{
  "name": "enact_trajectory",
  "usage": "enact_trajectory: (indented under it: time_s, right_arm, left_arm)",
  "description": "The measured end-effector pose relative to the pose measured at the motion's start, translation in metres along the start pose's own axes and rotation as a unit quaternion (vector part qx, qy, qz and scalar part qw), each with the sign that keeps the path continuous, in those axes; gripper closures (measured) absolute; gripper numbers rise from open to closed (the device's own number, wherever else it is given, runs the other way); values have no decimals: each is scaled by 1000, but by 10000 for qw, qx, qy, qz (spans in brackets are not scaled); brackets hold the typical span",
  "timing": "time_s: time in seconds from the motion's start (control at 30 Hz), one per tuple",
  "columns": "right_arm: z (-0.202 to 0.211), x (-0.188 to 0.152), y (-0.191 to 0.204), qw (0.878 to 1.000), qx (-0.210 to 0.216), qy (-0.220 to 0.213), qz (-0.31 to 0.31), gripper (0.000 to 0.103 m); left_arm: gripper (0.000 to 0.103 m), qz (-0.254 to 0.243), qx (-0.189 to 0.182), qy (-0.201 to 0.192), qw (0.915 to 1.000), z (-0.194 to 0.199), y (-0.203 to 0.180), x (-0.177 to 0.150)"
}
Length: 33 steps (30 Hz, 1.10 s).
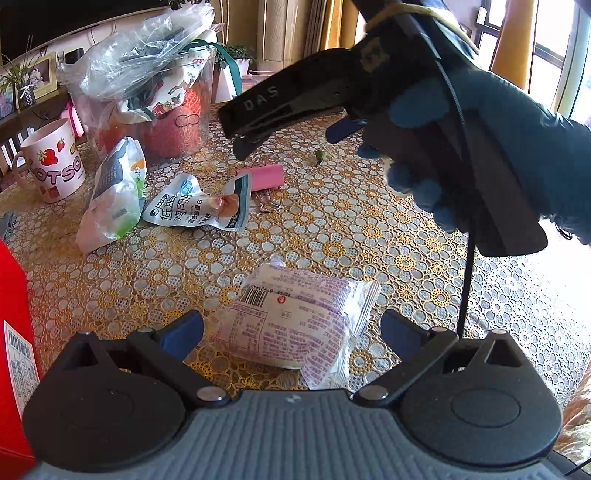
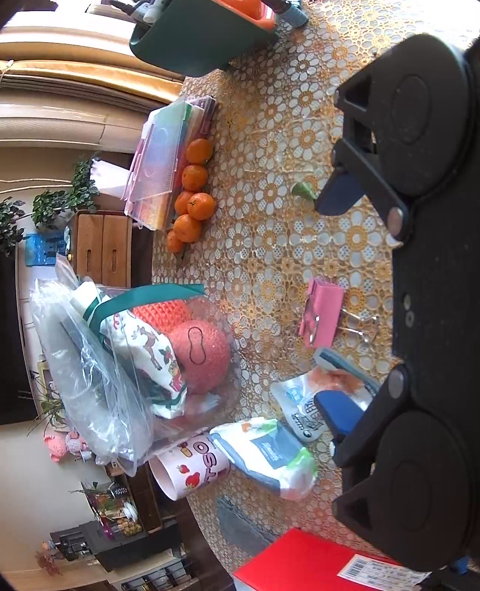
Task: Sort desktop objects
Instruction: 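Grasp the pink binder clip with the right tool while the left tool grasps the pink-printed bread bag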
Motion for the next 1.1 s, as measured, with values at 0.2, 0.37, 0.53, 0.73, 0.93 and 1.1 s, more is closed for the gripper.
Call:
enact_trajectory:
  time_s: [0.2,0.37,0.53,0.73,0.93,1.1]
  right_arm:
    - [-30,17,9,9985,-67,340,-413,7]
    - [-48,17,11,9968,-158,579,-519,15]
    - [-60,12,10,9946,-247,796,-618,26]
    - [-66,10,7,9929,-290,895,-722,40]
    - [-66,12,12,9937,-289,875,-638,49]
    - [-63,12,12,9935,-294,866,-672,50]
  left_arm:
    - [0,-179,-20,22,9998,-9,-1,3]
    - [0,-208,-48,24,9998,-14,1,4]
    - [0,-266,-70,0,9996,-18,1,3]
    - [1,-258,-84,-66,9996,-19,2,0]
    - [7,-215,-124,-124,9996,-17,1,-1]
    - [12,-263,-127,-144,9995,-15,0,-1]
Point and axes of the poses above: each gripper's, at about its wrist camera, not at the fingertips, and z roughly against the way its jaws point, y to its left, x to its top, the point moved 3 cm from there along -z, roughly the way its jaws point, and after that the axes turned 7 degrees about -x, right-handed, at the moved point
